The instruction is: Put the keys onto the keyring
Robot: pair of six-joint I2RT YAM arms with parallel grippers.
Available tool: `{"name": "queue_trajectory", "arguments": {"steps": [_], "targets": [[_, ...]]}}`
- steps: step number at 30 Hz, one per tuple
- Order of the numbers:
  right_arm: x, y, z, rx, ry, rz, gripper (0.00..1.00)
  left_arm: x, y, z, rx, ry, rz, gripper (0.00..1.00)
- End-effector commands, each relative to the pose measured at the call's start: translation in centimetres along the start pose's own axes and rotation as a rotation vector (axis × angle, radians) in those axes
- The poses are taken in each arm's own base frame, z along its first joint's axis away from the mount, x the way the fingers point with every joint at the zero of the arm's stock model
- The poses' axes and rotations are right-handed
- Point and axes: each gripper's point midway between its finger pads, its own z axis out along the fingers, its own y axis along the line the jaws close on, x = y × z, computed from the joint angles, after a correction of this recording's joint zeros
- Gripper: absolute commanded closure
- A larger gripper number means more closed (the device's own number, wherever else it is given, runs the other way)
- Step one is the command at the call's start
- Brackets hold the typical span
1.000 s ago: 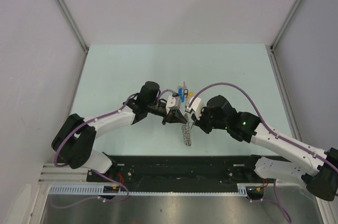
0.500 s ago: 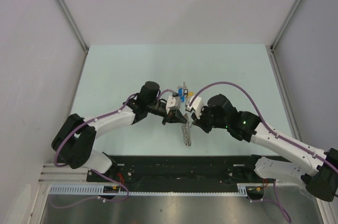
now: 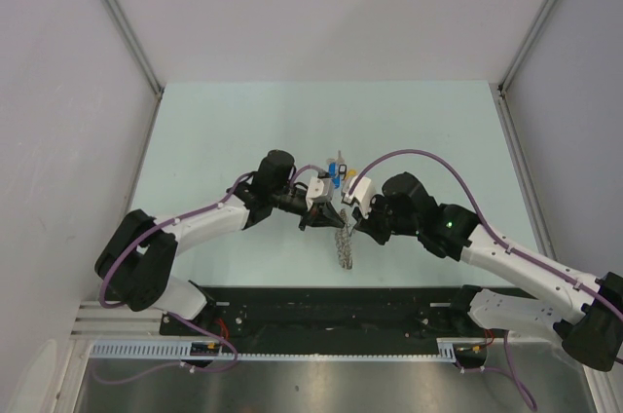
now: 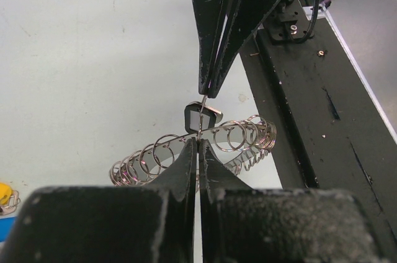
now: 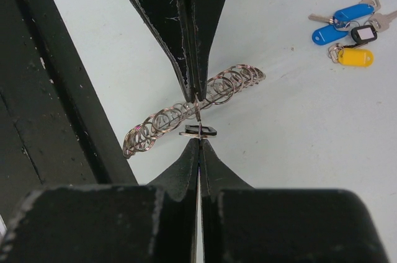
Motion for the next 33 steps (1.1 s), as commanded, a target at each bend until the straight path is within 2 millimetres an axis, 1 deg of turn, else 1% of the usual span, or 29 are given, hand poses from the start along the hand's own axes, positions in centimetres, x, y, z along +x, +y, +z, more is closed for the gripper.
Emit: {"name": "queue_trajectory", "arguments": {"steps": [1,7,19,27,33], "targets": [[-1.69,-0.05,-0.09,-0.003,-0.055,0.007,1.0,-2.31,0.33,-0.05,0.003,-0.029,0.078,1.0],[-1.6,-0.21,-0.04,0.005,-0.052,0.012,1.0,-2.34,0.28,-0.07,0.005,-0.03,0.078,1.0],[-1.71,0.06,0.02,-0.013,-0.056,0.012,1.0,-2.39,0.25,-0.03,0.006,-0.03,0.082,1.0],[-1.58,-0.28,0.11,0.006,-0.05,0.021,1.0,-2.34,0.21,0.0,0.007,-0.028,0.081,1.0],[-1.57,-0.44,-0.18,0.014,-0.052,0.027,1.0,-2.21,0.33,-0.01,0.003,-0.025,0.078,1.0]]}}
